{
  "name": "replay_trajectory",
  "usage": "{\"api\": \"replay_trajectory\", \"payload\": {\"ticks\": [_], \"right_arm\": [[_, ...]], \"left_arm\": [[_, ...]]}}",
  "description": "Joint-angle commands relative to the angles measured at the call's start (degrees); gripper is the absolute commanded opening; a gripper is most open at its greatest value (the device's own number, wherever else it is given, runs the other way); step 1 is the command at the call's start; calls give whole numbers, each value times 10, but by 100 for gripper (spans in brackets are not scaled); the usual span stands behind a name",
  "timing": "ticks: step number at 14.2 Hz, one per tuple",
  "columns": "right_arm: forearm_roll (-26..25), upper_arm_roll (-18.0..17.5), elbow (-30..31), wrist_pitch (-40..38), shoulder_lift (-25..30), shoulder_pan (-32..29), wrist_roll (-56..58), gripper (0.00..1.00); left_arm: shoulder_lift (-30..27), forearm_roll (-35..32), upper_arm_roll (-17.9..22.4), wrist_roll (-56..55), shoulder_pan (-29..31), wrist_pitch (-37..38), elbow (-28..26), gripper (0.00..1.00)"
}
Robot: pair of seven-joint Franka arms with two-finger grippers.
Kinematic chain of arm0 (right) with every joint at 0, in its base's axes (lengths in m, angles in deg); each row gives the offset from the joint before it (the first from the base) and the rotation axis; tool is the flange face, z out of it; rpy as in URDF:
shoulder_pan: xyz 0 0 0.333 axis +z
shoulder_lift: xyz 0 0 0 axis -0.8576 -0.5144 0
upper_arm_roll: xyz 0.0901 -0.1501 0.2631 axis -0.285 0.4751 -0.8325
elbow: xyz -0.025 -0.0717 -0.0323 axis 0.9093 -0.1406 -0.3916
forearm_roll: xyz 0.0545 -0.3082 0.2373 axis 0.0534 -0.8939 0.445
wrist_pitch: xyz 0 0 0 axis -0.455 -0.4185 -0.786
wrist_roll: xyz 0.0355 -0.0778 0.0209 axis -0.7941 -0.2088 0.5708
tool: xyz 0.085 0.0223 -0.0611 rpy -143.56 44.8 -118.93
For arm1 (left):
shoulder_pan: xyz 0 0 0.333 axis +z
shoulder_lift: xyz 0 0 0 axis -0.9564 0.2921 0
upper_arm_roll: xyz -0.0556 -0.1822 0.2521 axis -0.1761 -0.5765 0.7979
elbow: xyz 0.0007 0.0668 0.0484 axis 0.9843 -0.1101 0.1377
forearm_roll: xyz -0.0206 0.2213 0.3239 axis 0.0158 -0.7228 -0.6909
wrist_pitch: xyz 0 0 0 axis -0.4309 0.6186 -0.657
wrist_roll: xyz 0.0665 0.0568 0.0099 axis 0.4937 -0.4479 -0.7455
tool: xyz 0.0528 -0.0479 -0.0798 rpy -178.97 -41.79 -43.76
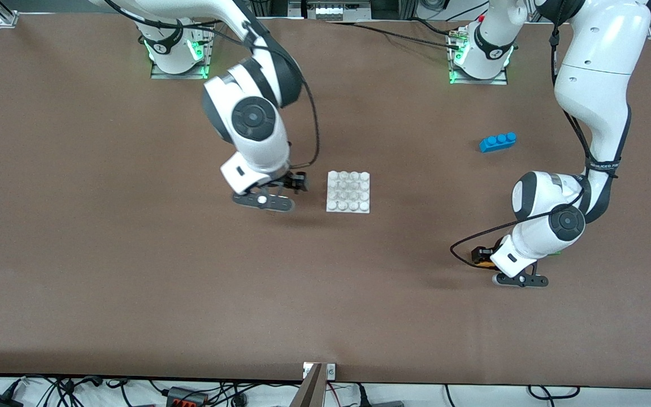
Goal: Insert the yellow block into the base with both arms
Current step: 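Open the right gripper and withdraw while the left gripper lifts yellow block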
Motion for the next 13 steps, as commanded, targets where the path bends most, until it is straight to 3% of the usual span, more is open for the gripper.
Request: {"api": "replay_trajectory", "payload": {"ticks": [1,3,7,11,13], "right_arm": [[-8,20,17,-89,77,-39,94,100],[-4,22,17,-167,117,-89,198,100],[-9,34,18,-260,177,-191,374,100],[-6,34,30,-189,189,-260,410,100],[-1,34,41,-166,189,-290,455,100]], "left_arm": [[-17,-15,-8,-2,-1,5,-9,53],[-27,-14,-24,-6,-1,37,-8,47],[-57,-10,-67,-34,-1,92,-3,45],[-78,-13,-165,-188,-4,144,-3,46],[-78,-15,-188,-212,-18,143,-2,46]]}}
